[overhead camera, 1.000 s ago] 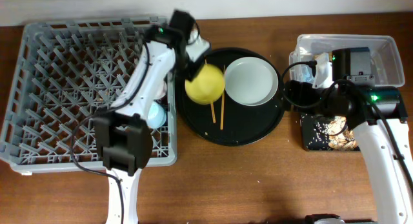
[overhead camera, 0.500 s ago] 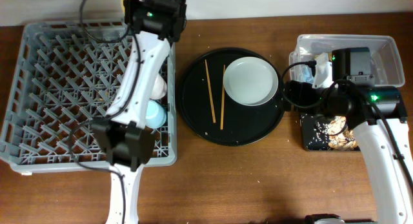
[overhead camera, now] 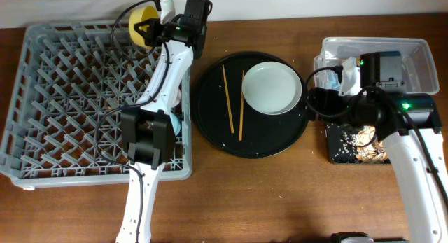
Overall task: Sort waste into correct bins and load items into the dishwasher rack
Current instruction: 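Lift the yellow bowl and set it in the back of the rack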
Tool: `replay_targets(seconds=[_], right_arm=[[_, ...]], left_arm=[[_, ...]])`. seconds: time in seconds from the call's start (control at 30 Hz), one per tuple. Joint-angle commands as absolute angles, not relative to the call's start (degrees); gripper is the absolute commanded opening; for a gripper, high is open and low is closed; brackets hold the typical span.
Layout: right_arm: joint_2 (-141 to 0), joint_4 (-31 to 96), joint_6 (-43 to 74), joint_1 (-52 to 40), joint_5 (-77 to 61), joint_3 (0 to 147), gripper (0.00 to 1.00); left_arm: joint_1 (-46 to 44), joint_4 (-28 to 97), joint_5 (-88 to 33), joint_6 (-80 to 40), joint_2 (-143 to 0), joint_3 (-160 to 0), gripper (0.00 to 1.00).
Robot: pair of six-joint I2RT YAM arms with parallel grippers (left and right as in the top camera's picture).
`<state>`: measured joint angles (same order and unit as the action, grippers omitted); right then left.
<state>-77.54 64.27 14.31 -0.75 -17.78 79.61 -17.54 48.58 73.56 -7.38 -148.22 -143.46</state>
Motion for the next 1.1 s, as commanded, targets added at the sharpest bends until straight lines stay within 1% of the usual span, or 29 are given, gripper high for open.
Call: replay_targets(seconds=[0.0, 0.27, 0.43, 0.53, 0.57, 0.73, 0.8, 0.9, 0.97, 1.07], right_arm=[[-77.6, 64.1, 13.7, -0.9, -15.7, 80.4, 0.93], [-77.6, 64.1, 13.7, -0.9, -15.7, 80.4, 0.93], [-77.6, 64.1, 13.7, -0.9, -15.8, 80.4, 0.93], [-77.6, 64.1, 13.7, -0.9, -15.8, 80.4, 0.93], [-77.6, 64.1, 13.7, -0.9, -15.8, 80.4, 0.93], [-77.6, 64.1, 13.7, -0.9, -15.8, 80.4, 0.93], [-77.6, 64.1, 13.7, -0.9, -15.8, 80.4, 0.93], [-77.6, 64.1, 13.7, -0.9, -15.8, 80.4, 0.93], [-77.6, 64.1, 13.7, -0.9, -15.8, 80.4, 0.93], [-77.6, 64.1, 13.7, -0.9, -15.8, 80.4, 0.93]], left_arm=[[-17.5, 50.4, 68.1, -8.3, -149.2, -143.4, 0.01], [-17.6, 52.6, 67.7, -8.3, -149.3, -143.4, 0.01], [-19.5, 54.6, 67.7, -5.1, -149.3, -143.4, 0.0], [-20.6, 56.6, 67.5, -5.1, -149.3, -143.4, 0.02], [-20.9, 57.3, 67.0, -5.1, -149.3, -143.4, 0.06], [-21.8, 61.2, 63.5, -5.1, -149.3, -143.4, 0.19], [-22.0, 62.8, 61.0, -5.1, -149.3, -143.4, 0.21], [-22.6, 65.3, 58.4, -5.1, -149.3, -143.4, 0.3], [-22.9, 66.4, 57.4, -5.1, -149.3, -143.4, 0.38], [-23.3, 67.7, 53.5, -5.1, -149.2, -143.4, 0.56]])
